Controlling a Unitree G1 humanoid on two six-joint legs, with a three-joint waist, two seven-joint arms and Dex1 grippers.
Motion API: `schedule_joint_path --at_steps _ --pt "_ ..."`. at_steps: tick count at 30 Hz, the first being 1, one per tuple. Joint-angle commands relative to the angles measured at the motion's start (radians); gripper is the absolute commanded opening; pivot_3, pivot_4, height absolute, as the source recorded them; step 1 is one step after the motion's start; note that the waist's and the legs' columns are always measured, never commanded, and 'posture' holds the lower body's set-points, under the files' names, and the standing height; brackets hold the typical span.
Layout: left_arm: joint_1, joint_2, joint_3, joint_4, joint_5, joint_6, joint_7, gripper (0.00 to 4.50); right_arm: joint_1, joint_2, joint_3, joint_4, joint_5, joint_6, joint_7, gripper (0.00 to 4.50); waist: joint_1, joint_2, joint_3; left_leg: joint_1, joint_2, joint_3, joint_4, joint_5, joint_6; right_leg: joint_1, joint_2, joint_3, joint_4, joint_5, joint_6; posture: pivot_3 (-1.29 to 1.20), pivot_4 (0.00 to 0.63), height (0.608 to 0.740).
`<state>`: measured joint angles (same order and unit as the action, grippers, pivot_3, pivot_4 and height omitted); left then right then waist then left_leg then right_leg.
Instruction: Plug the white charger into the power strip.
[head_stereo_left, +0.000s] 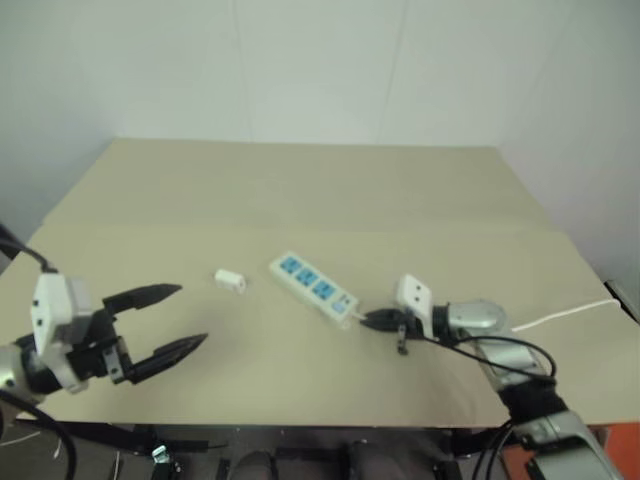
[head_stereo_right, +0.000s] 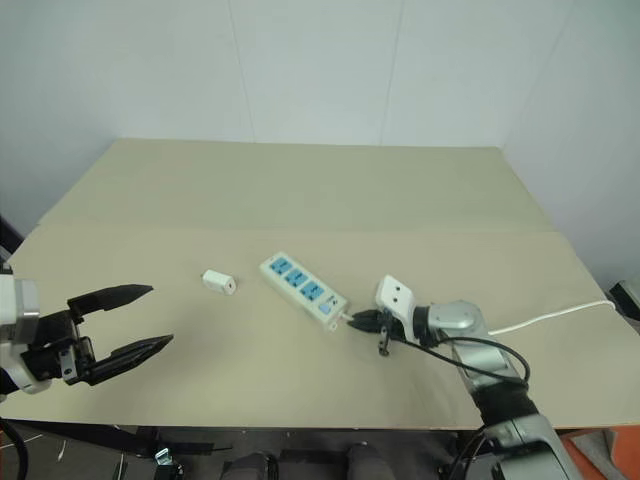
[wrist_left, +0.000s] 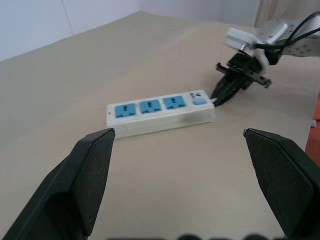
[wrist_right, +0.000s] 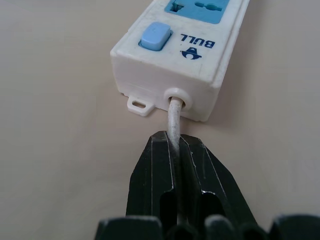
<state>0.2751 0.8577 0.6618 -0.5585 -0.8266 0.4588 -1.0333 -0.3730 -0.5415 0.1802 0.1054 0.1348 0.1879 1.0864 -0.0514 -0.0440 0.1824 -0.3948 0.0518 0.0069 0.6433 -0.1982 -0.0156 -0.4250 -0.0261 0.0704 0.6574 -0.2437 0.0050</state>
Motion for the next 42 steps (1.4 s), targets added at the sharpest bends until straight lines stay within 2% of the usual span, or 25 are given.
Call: schedule_joint_path --at_steps 1,3,12,16,23,28,36,42 --pt "-0.017 -0.001 -0.01 -0.008 -0.008 -0.011 -0.005 4.5 0.018 0.062 -0.052 -0.08 0.04 0.039 -0.115 0.7 -0.006 0.0 0.0 0.001 0.0 0.0 0.0 0.0 0.0 0.0 0.0 0.0 0.0 0.0 0.0 0.0 0.15 0.74" --pt "-0.032 0.002 -0.025 -0.001 -0.007 -0.012 -0.006 4.5 0.041 0.1 -0.071 -0.096 0.062 0.032 -0.151 1.3 -0.008 0.0 0.0 0.002 0.0 0.0 0.0 0.0 0.0 0.0 0.001 0.001 0.002 0.0 0.0 0.0 0.15 0.74" --pt "-0.059 0.009 -0.041 0.019 -0.004 -0.012 -0.025 4.5 0.09 0.159 -0.115 -0.017 0.147 -0.08 -0.128 4.47 -0.007 0.0 0.0 -0.002 0.0 0.0 0.0 0.0 0.0 -0.001 0.0 0.0 -0.002 0.003 0.004 0.0 0.15 0.74" --pt "-0.064 0.01 -0.046 0.023 -0.002 -0.013 -0.03 4.5 0.059 0.202 -0.098 0.053 0.11 -0.136 -0.168 4.47 -0.01 0.0 0.0 -0.001 0.0 0.0 0.0 0.0 0.0 -0.001 0.0 0.0 0.0 0.0 0.0 0.0 0.15 0.74" --pt "-0.063 0.006 -0.043 0.019 -0.002 -0.009 -0.035 4.5 -0.005 0.298 -0.062 0.186 0.039 -0.287 -0.24 4.47 -0.022 0.0 0.0 -0.001 0.0 0.0 0.0 0.0 0.0 -0.001 0.001 0.001 0.0 0.002 0.002 0.0 0.15 0.74" --pt "-0.045 0.004 -0.026 0.008 -0.007 -0.007 -0.038 4.5 -0.022 0.304 -0.062 0.21 0.065 -0.32 -0.189 4.47 -0.02 0.0 0.0 -0.001 0.0 -0.001 0.0 0.0 0.0 -0.001 0.001 0.0 0.0 0.003 0.004 0.0 0.15 0.74" --pt "-0.033 0.009 -0.02 0.003 -0.011 -0.008 -0.038 4.5 -0.113 0.323 -0.052 0.342 0.021 -0.388 -0.204 4.47 -0.022 0.0 0.0 0.0 0.0 0.0 0.0 0.0 0.0 0.0 0.001 0.0 0.001 0.001 0.001 0.0 0.15 0.74" --pt "-0.027 0.009 -0.013 -0.001 -0.01 -0.008 -0.039 4.5 -0.165 0.319 -0.074 0.38 0.027 -0.427 -0.204 4.47 -0.022 0.0 0.0 0.0 0.0 0.0 -0.001 0.0 0.0 -0.001 0.001 0.001 0.001 0.003 0.004 0.0 0.15 0.74"
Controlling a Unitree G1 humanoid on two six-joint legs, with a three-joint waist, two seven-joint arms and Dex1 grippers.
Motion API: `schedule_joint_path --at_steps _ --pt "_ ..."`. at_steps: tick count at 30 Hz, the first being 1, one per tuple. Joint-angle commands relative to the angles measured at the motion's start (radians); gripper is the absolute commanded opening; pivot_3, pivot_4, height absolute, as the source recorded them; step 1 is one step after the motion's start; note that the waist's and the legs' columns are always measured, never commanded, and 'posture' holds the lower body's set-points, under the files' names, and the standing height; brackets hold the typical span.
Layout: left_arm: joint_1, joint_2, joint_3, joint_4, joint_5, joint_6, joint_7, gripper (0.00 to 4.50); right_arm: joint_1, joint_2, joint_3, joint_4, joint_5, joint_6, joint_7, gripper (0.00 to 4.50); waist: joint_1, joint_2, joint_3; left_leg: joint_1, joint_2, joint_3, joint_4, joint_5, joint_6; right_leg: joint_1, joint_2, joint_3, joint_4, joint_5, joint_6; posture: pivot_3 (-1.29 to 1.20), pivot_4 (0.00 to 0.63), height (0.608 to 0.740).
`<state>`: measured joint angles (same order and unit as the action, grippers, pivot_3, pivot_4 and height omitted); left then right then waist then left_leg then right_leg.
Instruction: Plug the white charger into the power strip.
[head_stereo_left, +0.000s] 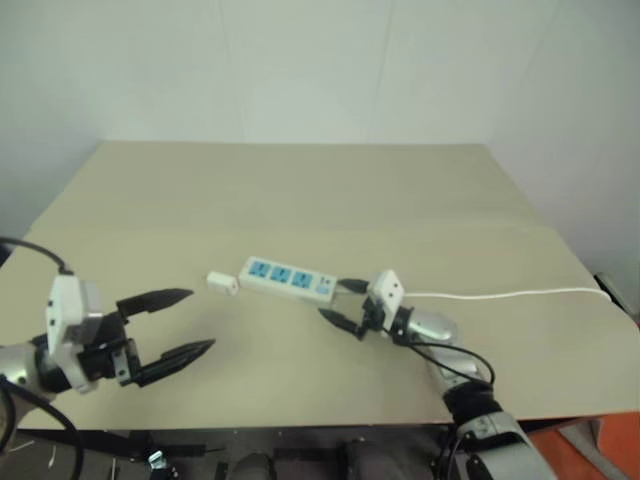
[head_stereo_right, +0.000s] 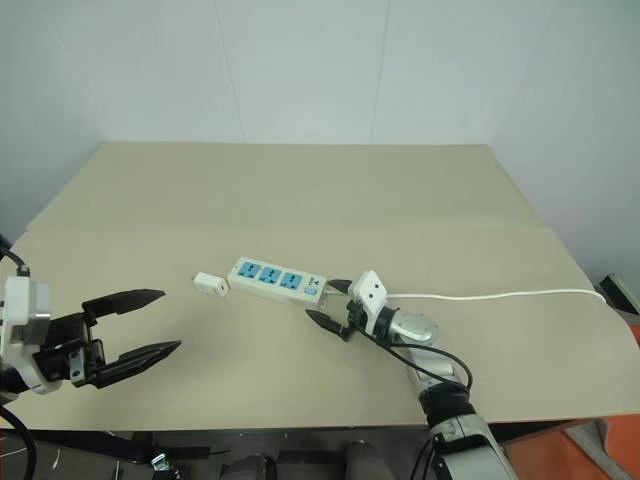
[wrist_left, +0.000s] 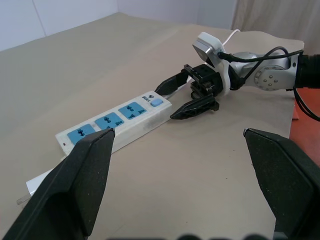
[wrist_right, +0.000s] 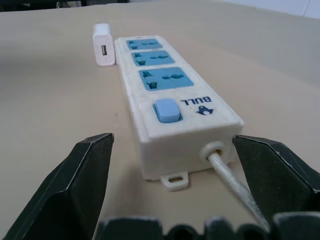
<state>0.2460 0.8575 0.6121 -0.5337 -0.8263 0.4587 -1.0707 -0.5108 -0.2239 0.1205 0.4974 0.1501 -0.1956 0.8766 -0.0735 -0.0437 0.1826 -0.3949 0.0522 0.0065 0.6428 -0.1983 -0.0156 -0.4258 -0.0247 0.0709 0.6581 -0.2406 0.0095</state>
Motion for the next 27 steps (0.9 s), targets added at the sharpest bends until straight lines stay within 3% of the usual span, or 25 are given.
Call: schedule_joint_path --at_steps 1,8,16,22,27 --pt "0.003 0.009 0.038 -0.026 -0.011 -0.008 -0.001 4.5 -0.036 -0.001 -0.018 -0.009 0.013 -0.051 0.006 4.47 0.0 0.0 0.0 0.0 0.0 0.0 0.0 0.0 0.0 0.0 0.0 0.0 0.0 0.0 0.0 0.0 0.15 0.74" --pt "0.009 0.007 0.039 -0.031 -0.012 -0.008 -0.002 4.5 -0.093 -0.003 -0.027 0.037 0.009 -0.077 0.005 4.47 0.003 0.0 0.0 0.0 0.0 0.0 0.0 0.0 0.0 0.0 0.0 0.0 0.0 0.0 0.0 0.0 0.15 0.74" --pt "-0.008 0.013 0.021 -0.022 -0.012 -0.008 -0.009 4.5 -0.255 0.033 -0.01 0.309 -0.041 -0.148 0.028 4.47 0.001 0.0 0.0 0.0 0.0 0.0 0.0 0.0 0.0 0.0 0.0 0.0 0.0 0.0 0.0 0.0 0.15 0.74" --pt "0.011 0.008 0.037 -0.038 -0.017 -0.004 -0.01 4.5 -0.311 0.022 -0.012 0.402 -0.039 -0.138 0.149 4.47 0.003 0.0 0.0 0.0 0.0 0.0 0.0 0.0 0.0 0.0 0.0 0.0 0.0 0.001 0.0 0.0 0.15 0.74" --pt "0.028 0.003 0.042 -0.052 -0.02 -0.004 -0.001 4.5 -0.322 0.018 -0.019 0.435 -0.05 -0.143 0.168 4.47 0.002 0.0 0.0 0.0 0.0 0.0 0.0 0.0 0.0 0.0 0.0 0.0 0.0 0.001 0.0 0.0 0.15 0.74"
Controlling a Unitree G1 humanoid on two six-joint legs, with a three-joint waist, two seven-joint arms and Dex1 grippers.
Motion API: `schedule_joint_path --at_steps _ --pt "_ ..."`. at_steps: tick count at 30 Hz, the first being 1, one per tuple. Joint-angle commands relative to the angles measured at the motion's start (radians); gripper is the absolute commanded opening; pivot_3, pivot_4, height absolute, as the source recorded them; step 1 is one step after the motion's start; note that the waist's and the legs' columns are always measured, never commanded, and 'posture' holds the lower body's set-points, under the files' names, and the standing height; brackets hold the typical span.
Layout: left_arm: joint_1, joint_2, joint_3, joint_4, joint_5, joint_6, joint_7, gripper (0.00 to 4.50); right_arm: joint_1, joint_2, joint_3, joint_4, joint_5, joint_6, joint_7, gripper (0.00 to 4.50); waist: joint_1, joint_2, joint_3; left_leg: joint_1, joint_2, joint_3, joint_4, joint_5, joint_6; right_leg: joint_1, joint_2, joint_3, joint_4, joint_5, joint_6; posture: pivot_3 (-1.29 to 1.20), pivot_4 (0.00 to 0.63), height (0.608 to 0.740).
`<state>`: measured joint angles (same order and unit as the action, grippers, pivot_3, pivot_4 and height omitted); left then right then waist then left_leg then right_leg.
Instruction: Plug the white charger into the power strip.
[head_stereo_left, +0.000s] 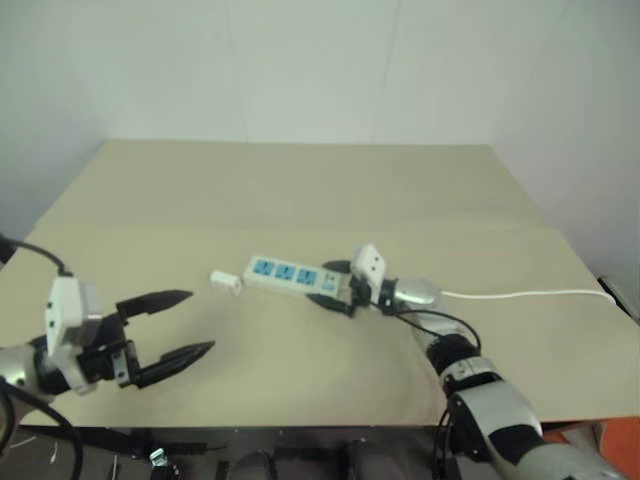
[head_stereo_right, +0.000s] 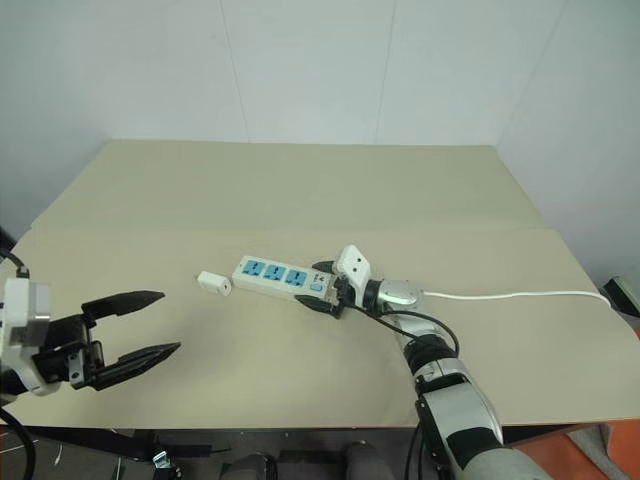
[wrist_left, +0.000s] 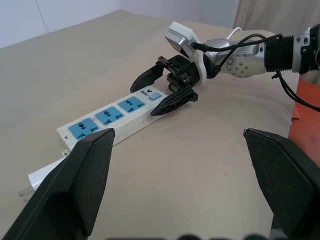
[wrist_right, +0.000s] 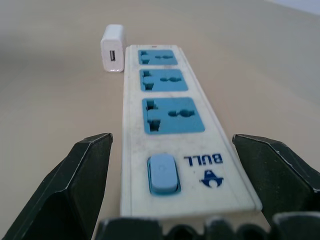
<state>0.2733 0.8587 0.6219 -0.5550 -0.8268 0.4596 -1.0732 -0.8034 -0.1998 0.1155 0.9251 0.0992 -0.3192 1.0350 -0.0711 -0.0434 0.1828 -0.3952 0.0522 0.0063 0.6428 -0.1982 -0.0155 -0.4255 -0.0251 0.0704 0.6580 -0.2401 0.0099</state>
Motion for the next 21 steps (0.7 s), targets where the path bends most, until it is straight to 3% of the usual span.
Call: schedule_joint_path --at_steps 1,21 --pt "0.0 0.001 0.031 -0.032 -0.019 -0.005 0.003 4.5 -0.032 -0.007 -0.013 0.016 -0.001 -0.021 0.016 4.47 0.0 0.0 0.0 0.0 0.0 0.0 0.0 0.0 0.0 0.0 0.0 0.0 0.0 0.0 0.0 0.0 0.15 0.74" --pt "-0.014 0.0 0.024 -0.026 -0.013 -0.012 0.006 4.5 -0.108 0.072 -0.021 0.211 -0.055 -0.048 0.007 4.47 -0.014 0.0 0.0 0.0 0.0 0.0 0.0 0.0 0.0 0.0 0.0 0.0 0.0 0.0 0.0 0.0 0.15 0.74"
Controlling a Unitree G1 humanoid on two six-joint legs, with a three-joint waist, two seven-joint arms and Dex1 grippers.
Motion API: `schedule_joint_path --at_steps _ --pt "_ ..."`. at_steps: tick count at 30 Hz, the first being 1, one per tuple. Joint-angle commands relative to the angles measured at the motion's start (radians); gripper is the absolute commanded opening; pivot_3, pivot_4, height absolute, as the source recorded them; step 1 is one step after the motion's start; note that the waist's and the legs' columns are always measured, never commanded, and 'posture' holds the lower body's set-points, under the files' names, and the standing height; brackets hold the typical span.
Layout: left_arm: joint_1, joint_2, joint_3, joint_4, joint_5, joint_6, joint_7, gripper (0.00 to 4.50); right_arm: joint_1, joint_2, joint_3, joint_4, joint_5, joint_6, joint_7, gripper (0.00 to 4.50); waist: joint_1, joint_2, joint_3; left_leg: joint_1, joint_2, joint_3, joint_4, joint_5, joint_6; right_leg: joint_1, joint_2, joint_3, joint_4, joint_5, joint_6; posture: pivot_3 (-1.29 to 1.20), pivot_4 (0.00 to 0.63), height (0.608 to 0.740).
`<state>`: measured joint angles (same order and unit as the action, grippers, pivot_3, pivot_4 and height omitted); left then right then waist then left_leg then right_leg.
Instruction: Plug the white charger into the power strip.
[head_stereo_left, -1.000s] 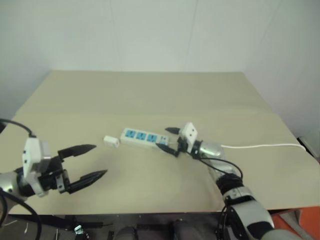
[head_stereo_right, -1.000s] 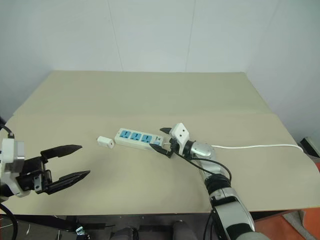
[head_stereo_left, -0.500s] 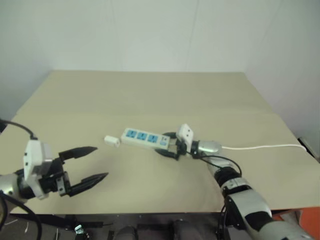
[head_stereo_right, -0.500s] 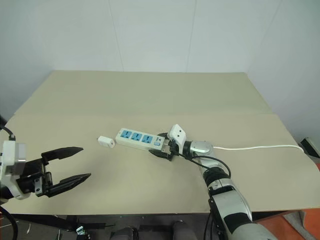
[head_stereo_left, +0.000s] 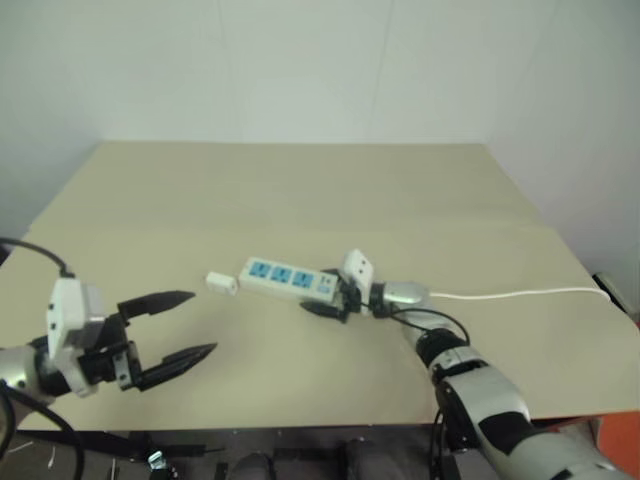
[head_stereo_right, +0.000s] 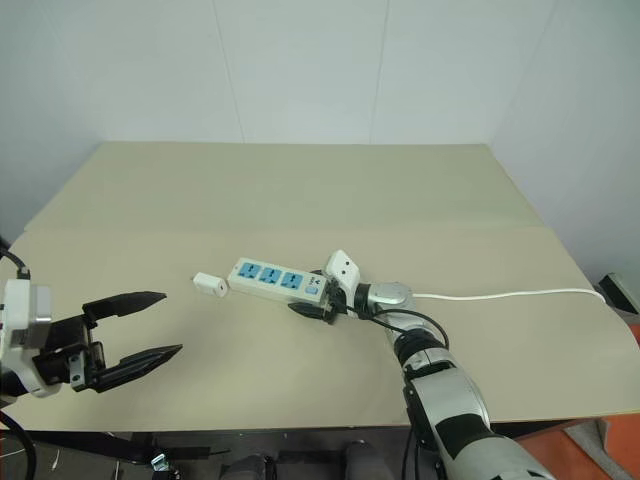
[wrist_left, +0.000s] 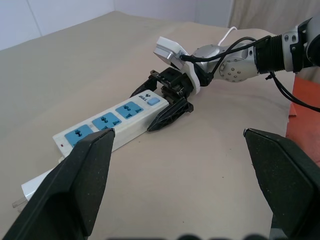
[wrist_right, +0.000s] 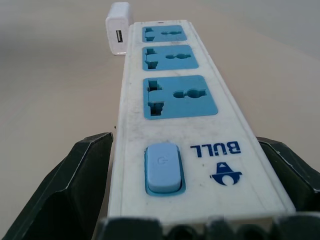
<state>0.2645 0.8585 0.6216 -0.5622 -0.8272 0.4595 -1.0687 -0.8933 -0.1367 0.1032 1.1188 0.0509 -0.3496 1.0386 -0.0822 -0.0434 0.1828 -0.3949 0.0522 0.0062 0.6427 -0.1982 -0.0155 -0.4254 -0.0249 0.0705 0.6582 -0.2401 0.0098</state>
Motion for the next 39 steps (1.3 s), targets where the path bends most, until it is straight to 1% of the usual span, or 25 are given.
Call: schedule_joint_path --at_steps 1,5,14,17,19,28,32,39 --pt "-0.005 0.0 0.025 -0.019 -0.012 -0.012 0.002 4.5 -0.018 0.008 -0.011 0.022 -0.004 -0.016 0.012 4.47 -0.004 0.0 0.0 0.0 0.0 0.0 0.0 0.0 0.0 0.0 0.0 0.0 0.0 0.0 0.0 0.0 0.15 0.74" --pt "-0.003 0.0 0.027 -0.02 -0.012 -0.013 0.001 4.5 -0.011 0.006 -0.02 0.03 0.003 -0.01 0.031 4.47 -0.013 0.0 0.0 0.0 0.0 0.0 0.0 0.0 0.0 0.0 0.0 0.0 0.0 0.0 0.0 0.0 0.15 0.74" --pt "-0.011 0.01 0.03 -0.009 -0.013 -0.012 -0.01 4.5 -0.01 -0.002 -0.048 0.046 0.004 0.001 0.059 4.47 -0.013 0.0 0.0 0.0 0.0 -0.001 0.0 0.0 0.0 0.001 0.0 0.0 0.0 0.0 0.0 0.0 0.15 0.74" --pt "-0.015 0.014 0.032 -0.005 -0.013 -0.011 -0.014 4.5 -0.008 0.003 -0.041 0.049 -0.004 -0.001 0.069 3.92 -0.013 0.0 0.0 0.0 0.0 -0.001 0.0 0.0 0.0 0.001 0.0 0.0 0.0 0.0 0.0 0.0 0.15 0.74" --pt "-0.015 0.015 0.034 -0.004 -0.011 -0.01 -0.016 4.5 -0.006 0.006 -0.041 0.05 -0.007 -0.005 0.066 3.43 -0.014 0.0 0.0 0.0 0.0 -0.001 0.0 0.0 0.0 0.001 0.0 0.0 0.0 0.0 0.0 0.0 0.15 0.74" --pt "-0.016 0.023 0.043 -0.003 -0.013 -0.004 -0.025 4.5 0.004 -0.005 -0.03 0.027 -0.022 -0.047 0.092 3.43 -0.015 0.0 0.0 0.001 0.0 -0.001 0.0 0.0 0.0 0.001 0.0 0.0 0.0 0.0 0.0 0.0 0.15 0.74" --pt "-0.022 0.031 0.039 0.004 -0.014 -0.002 -0.033 4.5 0.041 -0.042 -0.052 -0.063 0.02 -0.051 0.153 3.43 -0.012 0.0 0.0 0.0 0.0 -0.001 0.0 0.0 0.0 0.001 0.0 0.0 0.0 0.0 0.0 0.0 0.15 0.74" --pt "-0.051 0.047 0.011 0.038 -0.005 -0.004 -0.058 4.5 0.16 -0.131 -0.051 -0.291 0.081 0.008 0.249 3.43 -0.01 0.0 0.0 -0.001 0.0 -0.001 0.0 0.0 0.0 0.0 0.0 -0.001 -0.001 0.0 0.0 0.0 0.15 0.74"
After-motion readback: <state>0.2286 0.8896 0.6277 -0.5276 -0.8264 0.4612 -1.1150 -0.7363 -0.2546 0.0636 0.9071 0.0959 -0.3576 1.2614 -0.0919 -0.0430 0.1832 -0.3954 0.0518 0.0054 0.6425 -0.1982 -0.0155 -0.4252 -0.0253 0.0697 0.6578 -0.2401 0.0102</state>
